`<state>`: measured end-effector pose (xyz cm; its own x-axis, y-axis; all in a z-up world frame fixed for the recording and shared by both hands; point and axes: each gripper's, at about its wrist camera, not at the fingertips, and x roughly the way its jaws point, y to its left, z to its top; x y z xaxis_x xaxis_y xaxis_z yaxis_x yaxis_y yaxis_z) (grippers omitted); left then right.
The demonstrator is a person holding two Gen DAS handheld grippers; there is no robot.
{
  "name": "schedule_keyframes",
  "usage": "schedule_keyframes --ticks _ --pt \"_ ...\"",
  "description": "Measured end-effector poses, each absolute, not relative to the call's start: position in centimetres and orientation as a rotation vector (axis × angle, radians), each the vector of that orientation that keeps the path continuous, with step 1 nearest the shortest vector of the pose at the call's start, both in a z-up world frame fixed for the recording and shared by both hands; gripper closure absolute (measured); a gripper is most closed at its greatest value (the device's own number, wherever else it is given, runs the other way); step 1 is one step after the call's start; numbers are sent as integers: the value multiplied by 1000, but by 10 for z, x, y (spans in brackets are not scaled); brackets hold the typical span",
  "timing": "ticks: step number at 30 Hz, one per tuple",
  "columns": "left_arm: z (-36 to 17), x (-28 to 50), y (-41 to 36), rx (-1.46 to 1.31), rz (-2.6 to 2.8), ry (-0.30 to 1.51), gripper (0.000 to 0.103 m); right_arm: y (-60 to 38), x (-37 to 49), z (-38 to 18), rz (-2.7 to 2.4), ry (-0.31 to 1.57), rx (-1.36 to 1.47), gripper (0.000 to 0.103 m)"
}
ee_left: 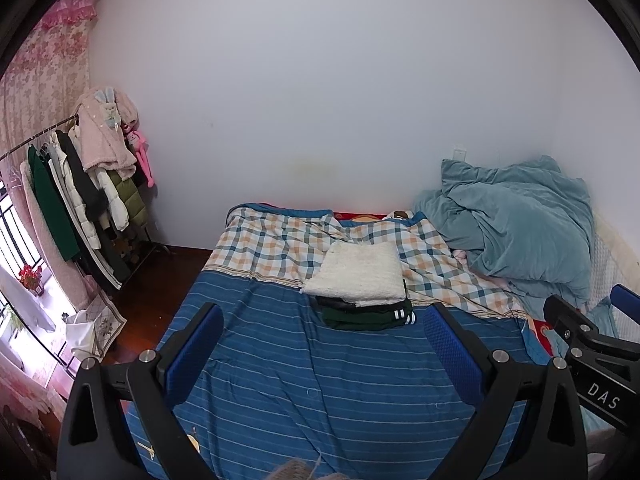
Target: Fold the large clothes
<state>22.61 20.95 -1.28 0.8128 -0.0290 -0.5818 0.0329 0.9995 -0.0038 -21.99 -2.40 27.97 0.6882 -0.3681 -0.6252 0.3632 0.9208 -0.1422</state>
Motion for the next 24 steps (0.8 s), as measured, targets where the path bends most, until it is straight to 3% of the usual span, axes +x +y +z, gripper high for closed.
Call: schedule_keyframes --ticks 24 --pt "-9 235 216 0 -41 614 0 -12 -223 278 -423 691 -7 2"
